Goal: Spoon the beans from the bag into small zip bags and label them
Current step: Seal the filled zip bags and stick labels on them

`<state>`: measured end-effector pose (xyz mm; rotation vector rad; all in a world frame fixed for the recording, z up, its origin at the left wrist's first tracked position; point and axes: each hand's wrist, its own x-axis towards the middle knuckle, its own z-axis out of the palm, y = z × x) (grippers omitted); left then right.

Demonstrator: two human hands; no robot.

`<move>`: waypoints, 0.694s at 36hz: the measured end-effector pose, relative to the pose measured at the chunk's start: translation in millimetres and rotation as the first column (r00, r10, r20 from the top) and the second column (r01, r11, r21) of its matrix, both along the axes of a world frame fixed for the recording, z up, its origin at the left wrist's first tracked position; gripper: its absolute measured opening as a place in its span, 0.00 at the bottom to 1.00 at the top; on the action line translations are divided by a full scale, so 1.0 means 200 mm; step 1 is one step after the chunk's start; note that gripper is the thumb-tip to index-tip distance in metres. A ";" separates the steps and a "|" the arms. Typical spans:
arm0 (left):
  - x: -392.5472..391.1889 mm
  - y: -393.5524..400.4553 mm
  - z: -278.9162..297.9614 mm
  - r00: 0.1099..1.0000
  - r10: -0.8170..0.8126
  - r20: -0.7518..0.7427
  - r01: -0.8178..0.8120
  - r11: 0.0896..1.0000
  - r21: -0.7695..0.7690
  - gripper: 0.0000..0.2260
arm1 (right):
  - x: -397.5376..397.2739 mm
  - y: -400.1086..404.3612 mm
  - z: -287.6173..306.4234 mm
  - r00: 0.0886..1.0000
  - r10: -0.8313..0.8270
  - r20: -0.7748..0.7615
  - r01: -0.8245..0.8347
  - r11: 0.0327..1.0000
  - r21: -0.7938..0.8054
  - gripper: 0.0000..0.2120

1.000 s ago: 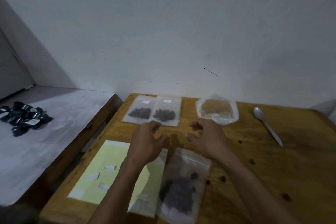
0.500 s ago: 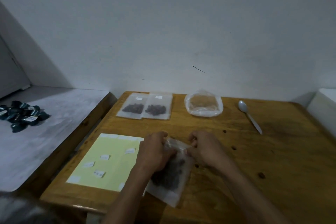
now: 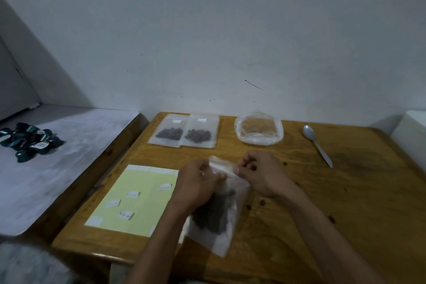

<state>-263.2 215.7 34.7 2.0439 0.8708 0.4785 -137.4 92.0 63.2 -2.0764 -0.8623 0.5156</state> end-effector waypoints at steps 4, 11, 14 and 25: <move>-0.02 0.02 0.05 0.974 0.086 0.207 -0.057 0.988 -0.140 0.08 | 0.01 0.00 0.03 0.992 -0.003 -0.128 0.024 0.985 0.170 0.07; -0.15 0.04 0.14 0.898 0.219 0.382 -0.018 0.885 -0.465 0.12 | -0.05 0.01 0.09 0.911 0.075 -0.406 0.096 0.918 0.384 0.14; -0.22 0.03 0.18 0.880 0.223 0.419 0.032 0.854 -0.519 0.10 | -0.09 0.05 0.12 0.880 0.095 -0.465 0.123 0.901 0.417 0.15; -0.55 0.10 0.23 0.784 0.424 0.454 -0.067 0.785 -0.616 0.09 | -0.31 0.34 0.16 0.902 0.204 -0.381 -0.012 0.893 0.450 0.08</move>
